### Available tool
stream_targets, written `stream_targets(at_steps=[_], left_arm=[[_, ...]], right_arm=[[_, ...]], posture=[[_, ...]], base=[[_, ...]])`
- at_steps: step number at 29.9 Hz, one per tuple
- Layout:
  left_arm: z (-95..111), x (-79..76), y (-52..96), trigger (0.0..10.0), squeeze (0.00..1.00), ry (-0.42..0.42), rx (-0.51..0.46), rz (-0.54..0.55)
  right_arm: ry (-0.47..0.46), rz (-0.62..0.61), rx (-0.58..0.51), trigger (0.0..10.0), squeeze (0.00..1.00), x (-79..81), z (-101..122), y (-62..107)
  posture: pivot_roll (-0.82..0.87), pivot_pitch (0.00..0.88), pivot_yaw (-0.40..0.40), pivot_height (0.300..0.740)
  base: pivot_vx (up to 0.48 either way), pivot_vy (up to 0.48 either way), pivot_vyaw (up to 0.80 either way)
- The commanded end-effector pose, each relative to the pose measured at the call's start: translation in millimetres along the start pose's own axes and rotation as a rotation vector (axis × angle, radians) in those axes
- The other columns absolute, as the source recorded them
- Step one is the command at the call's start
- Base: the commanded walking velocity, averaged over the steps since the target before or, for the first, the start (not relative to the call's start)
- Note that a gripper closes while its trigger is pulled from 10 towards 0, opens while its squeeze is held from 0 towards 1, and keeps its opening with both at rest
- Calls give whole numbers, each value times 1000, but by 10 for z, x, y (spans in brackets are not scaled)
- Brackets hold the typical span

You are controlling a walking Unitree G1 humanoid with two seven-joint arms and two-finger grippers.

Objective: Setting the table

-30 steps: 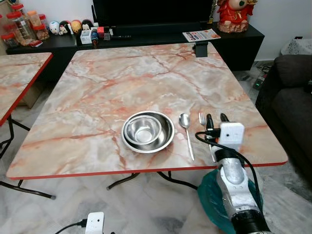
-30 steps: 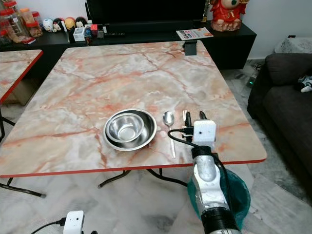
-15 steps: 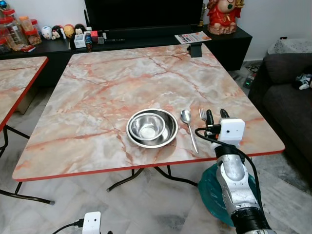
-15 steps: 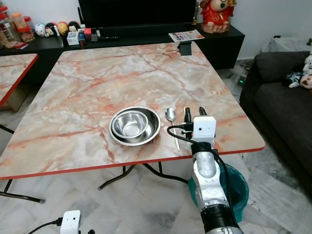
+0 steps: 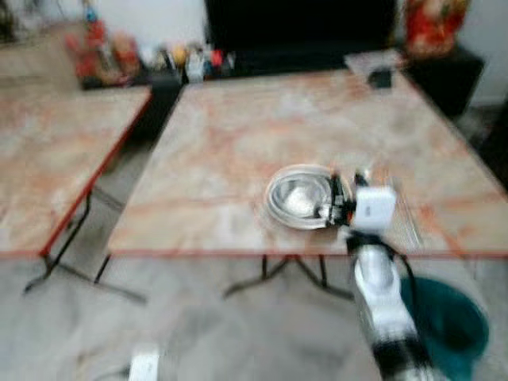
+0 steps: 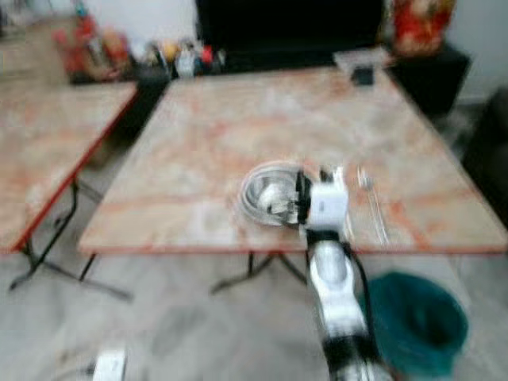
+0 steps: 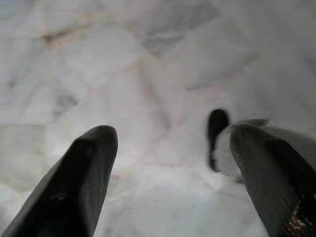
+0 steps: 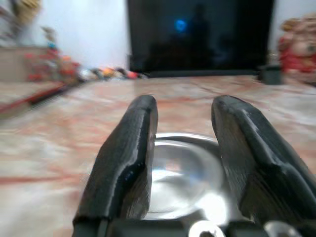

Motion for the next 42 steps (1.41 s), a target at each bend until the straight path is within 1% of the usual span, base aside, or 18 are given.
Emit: stream_targets(at_steps=[1,10,16,20,24,25,30,33,36,37,40,42], left_arm=[[-11,-55,1,10000,0,-11,4,-17],[11,-44,-3,10000,0,-28,-1,-21],[31,-24,-6,10000,0,-16,-7,-12],[-15,-14,4,10000,0,-12,2,-9],[-19,-16,4,10000,0,-12,3,-9],[-38,-22,8,10000,0,-9,7,-10],[-41,-22,8,10000,0,-7,9,-10],[-27,-24,5,10000,0,-7,7,-10],[-12,-22,2,10000,0,-8,4,-10],[-12,-22,2,10000,0,-8,4,-10],[-2,-10,0,10000,0,-10,2,-8],[-2,-5,0,10000,0,-11,1,-8]], right_arm=[[3,-8,-12,10000,0,-43,41,-7],[1,-19,-18,10000,0,-56,43,17],[-11,-32,-14,10000,0,-91,46,5],[-27,-70,0,10000,0,-167,1,37],[-28,-75,0,10000,0,-180,-1,42],[-12,-91,-7,10000,0,-268,24,65],[0,-104,-6,10000,0,-348,38,81],[-1,-115,10,10000,0,-381,-13,102],[-4,-126,51,10000,0,-405,-141,165],[-4,-126,51,10000,0,-405,-141,165],[-8,-139,93,10000,0,-440,-270,242],[-12,-139,106,10000,0,-441,-307,265]], posture=[[-8,19,105,740],[-9,6,112,740],[2,22,107,740],[2,32,108,740],[3,33,107,740],[-3,41,107,740],[-9,50,109,740],[-9,52,110,740],[-8,51,115,740],[-8,51,115,740],[-9,51,120,740],[-10,50,121,740]], base=[[0,285,0],[0,281,0],[0,281,0],[0,283,0],[0,285,0],[0,281,0],[0,313,0],[0,358,0],[0,363,0],[0,360,0],[0,360,0],[0,360,0]])
Point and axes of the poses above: a point about 5 cm out from each wrist's last joint towards the gripper, its own y axis pointing back from the gripper into the wrist, its own z axis along the axis of the wrist's last joint, x = y × z, the point moved 6 cm from there along -y, pointing out of the wrist towards the gripper, and after that the axes turned 13 degrees about -y, right-handed, at the moved point
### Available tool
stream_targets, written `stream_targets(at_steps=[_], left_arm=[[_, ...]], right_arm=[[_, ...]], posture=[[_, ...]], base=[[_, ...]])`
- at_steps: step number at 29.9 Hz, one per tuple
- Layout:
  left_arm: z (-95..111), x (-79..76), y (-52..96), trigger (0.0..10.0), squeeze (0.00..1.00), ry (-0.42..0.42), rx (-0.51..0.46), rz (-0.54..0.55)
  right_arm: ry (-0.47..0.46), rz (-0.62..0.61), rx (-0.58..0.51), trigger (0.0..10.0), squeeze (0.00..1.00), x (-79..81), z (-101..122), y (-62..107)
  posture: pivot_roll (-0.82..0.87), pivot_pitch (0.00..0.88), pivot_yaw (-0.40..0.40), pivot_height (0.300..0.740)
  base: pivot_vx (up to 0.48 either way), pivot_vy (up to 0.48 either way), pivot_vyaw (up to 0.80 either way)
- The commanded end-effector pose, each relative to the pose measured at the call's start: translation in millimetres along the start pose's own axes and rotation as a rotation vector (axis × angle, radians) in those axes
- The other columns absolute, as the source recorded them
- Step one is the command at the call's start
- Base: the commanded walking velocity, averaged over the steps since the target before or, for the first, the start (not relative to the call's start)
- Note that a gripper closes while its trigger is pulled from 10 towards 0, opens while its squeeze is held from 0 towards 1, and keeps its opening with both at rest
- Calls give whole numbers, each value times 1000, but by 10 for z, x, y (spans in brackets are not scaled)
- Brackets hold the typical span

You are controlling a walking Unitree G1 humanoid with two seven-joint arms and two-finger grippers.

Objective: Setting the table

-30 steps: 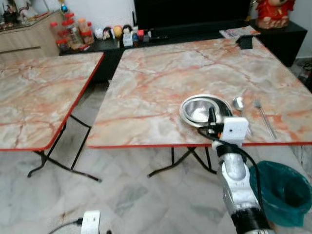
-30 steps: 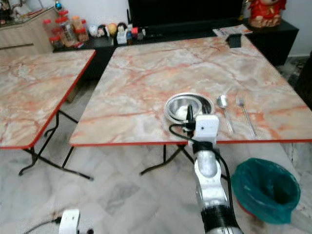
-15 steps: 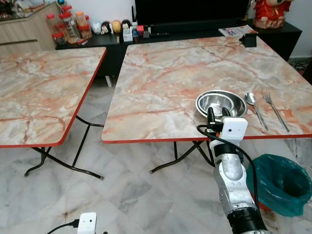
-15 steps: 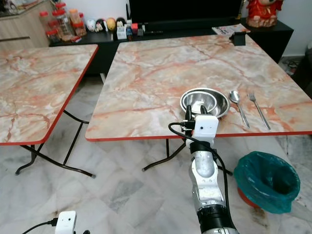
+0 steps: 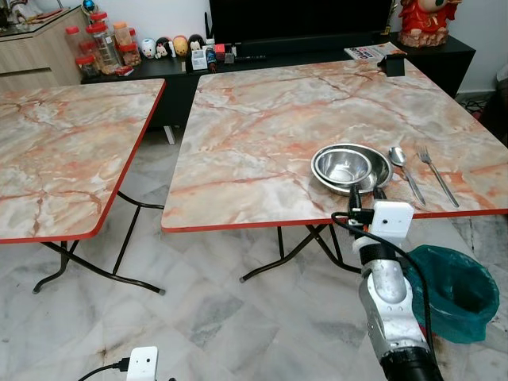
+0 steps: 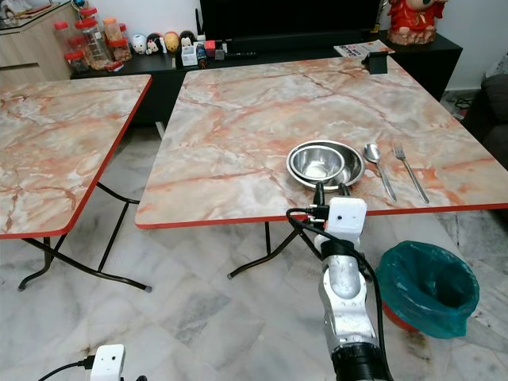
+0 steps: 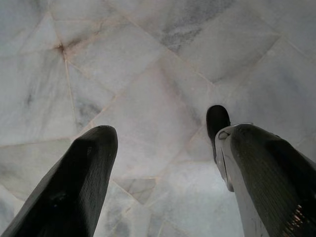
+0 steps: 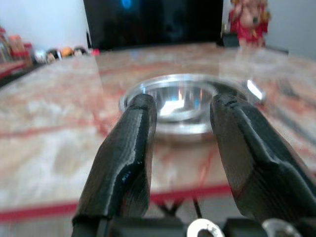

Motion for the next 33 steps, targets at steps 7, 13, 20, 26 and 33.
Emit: stream_targets(at_steps=[7,13,20,26,33], left_arm=[[-20,67,4,10000,0,-10,8,13],[-5,51,0,10000,0,-14,6,8],[9,44,-4,10000,0,-17,5,5],[34,25,-11,10000,0,-19,4,0],[75,30,-20,10000,0,-12,-4,5]], right_arm=[[32,-20,187,10000,0,-183,-552,321],[46,-111,392,10000,0,-495,-1065,740],[45,-187,647,10000,0,-707,-1553,1224],[35,-225,853,10000,0,-749,-1847,1606],[6,-231,942,10000,0,-708,-1968,1790]], posture=[[-14,42,120,740],[-20,33,121,740],[-25,33,129,740],[-25,31,134,740],[-13,29,134,740]], base=[[0,357,0],[0,358,0],[0,386,0],[0,480,0],[0,480,0]])
Point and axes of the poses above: a point about 5 cm out from each wrist's last joint towards the gripper, its own y axis pointing back from the gripper into the wrist, its own z axis along the axis of the wrist's last joint, x = y × z, the point moved 6 cm from there along -y, pointing out of the wrist towards the gripper, and after that the axes turned 13 degrees about -y, right-handed, at the moved point
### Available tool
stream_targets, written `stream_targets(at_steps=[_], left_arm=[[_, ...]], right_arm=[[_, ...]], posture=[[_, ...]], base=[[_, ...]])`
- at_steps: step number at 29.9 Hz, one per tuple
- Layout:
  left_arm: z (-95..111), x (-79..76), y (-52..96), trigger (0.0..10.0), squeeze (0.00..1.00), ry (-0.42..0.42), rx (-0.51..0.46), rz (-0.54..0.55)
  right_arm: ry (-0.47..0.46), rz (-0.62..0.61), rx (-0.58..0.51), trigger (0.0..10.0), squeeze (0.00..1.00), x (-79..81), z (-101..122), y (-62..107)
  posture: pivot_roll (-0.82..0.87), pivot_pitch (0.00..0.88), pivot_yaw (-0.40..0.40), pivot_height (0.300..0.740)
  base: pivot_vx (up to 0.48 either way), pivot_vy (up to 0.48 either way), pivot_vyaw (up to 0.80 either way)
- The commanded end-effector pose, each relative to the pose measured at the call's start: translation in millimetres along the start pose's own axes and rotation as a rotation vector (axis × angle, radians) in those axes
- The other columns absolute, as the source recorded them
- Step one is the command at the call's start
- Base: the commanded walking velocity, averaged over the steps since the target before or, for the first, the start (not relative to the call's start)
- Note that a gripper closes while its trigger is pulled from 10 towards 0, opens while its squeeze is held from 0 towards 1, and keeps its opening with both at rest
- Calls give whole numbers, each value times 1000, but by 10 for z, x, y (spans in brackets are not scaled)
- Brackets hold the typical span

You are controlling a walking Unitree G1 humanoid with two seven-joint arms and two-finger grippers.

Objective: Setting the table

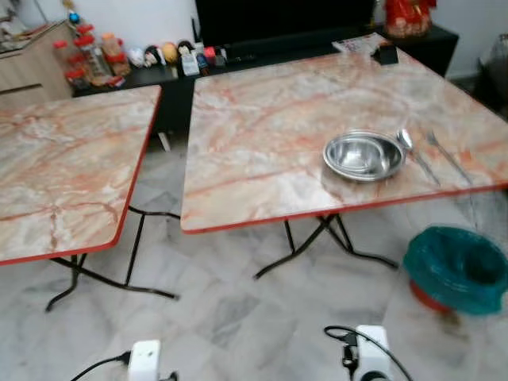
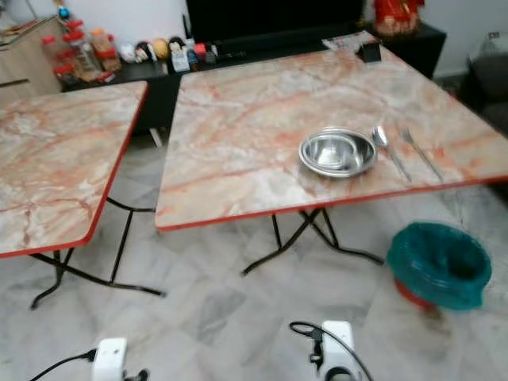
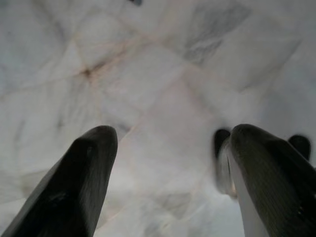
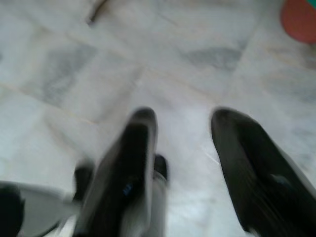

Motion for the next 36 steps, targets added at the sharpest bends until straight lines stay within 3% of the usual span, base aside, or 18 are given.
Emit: stream_targets(at_steps=[1,13,28,36], left_arm=[[-31,146,7,10000,0,-8,16,32],[-17,170,5,10000,0,-16,15,34],[-13,181,4,10000,0,-25,15,34],[-12,189,5,10000,0,-28,14,36]], right_arm=[[-25,35,20,10000,0,155,-45,-5],[-20,27,19,10000,0,183,23,-37],[-4,62,34,10000,0,367,50,-61],[13,57,42,10000,0,361,49,-65]], posture=[[-14,27,135,740],[-9,28,142,740],[9,0,137,740],[14,0,128,740]], base=[[0,480,0],[0,480,0],[0,480,0],[0,480,0]])
Point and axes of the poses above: a point about 5 cm out from each wrist's last joint towards the gripper, its own y axis pointing back from the gripper into the wrist, its own z axis along the axis of the wrist's last joint, x = y × z, the point moved 6 cm from there along -y, pointing out of the wrist towards the gripper, and after that the axes turned 13 degrees about -y, right-handed, at the moved point
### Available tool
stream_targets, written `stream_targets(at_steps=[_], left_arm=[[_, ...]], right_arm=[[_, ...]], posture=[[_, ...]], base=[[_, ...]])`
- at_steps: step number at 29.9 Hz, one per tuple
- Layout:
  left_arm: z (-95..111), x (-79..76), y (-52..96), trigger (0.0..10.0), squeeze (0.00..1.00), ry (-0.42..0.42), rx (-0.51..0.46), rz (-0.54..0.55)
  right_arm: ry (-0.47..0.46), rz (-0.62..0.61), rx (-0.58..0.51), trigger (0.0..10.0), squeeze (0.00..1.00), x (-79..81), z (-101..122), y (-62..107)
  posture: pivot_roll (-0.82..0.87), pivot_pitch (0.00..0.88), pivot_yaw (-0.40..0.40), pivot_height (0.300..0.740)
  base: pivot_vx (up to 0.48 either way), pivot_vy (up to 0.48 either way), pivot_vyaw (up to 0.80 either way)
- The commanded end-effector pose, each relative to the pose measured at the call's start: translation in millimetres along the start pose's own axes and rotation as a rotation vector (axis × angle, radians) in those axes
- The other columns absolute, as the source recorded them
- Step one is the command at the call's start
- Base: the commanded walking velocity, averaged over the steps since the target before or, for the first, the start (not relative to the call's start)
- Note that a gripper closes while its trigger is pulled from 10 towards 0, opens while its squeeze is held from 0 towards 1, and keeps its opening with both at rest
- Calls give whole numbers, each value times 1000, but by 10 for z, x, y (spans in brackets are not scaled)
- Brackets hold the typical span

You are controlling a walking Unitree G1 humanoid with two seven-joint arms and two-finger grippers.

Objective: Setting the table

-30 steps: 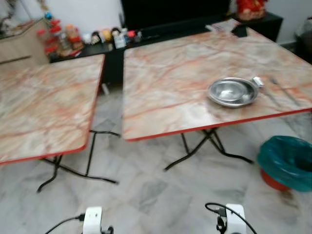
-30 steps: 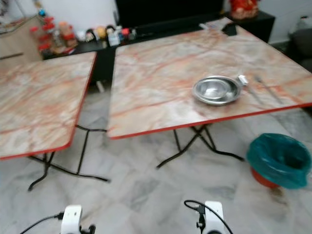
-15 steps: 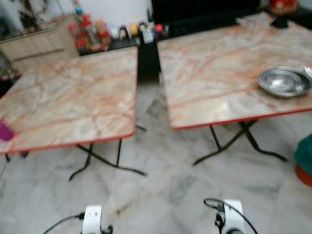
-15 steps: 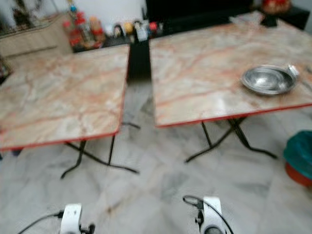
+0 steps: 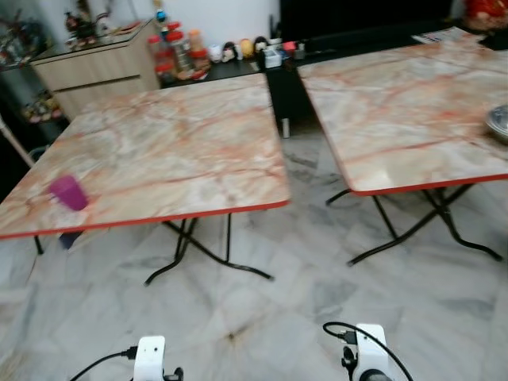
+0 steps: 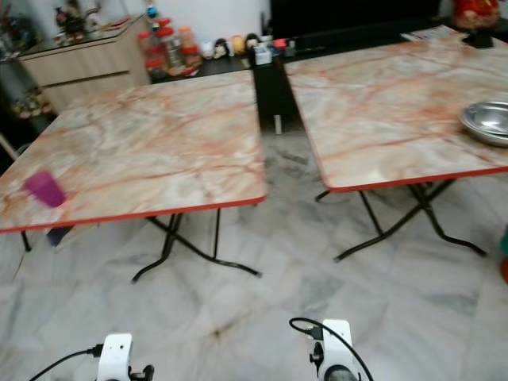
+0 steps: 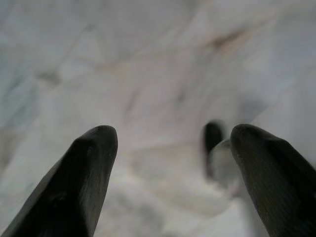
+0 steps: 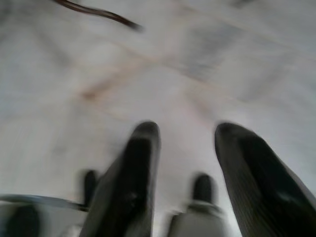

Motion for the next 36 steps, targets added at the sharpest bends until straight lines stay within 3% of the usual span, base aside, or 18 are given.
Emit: stream_targets(at_steps=[1,22,36], left_arm=[[81,18,-13,10000,0,-10,-19,5],[96,-15,-16,10000,0,-30,-23,-7],[141,-9,-16,10000,0,-28,-47,-5]], right_arm=[[9,-7,4,10000,0,-44,12,-3],[40,-4,6,10000,0,-64,-8,6],[26,-4,-23,10000,0,-44,87,-12]], posture=[[14,0,128,740],[7,0,120,740],[8,0,122,740]], base=[[0,480,0],[0,473,0],[0,0,0]])
Point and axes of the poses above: a point about 5 cm out from each wrist's last joint towards the gripper, its own y axis pointing back from the gripper into the wrist, its own z axis along the axis of the wrist's last joint, x = y × z, the point moved 6 cm from there along -y, pointing out of the wrist towards the gripper, and after that the axes turned 13 degrees about -y, right-handed, at the moved point
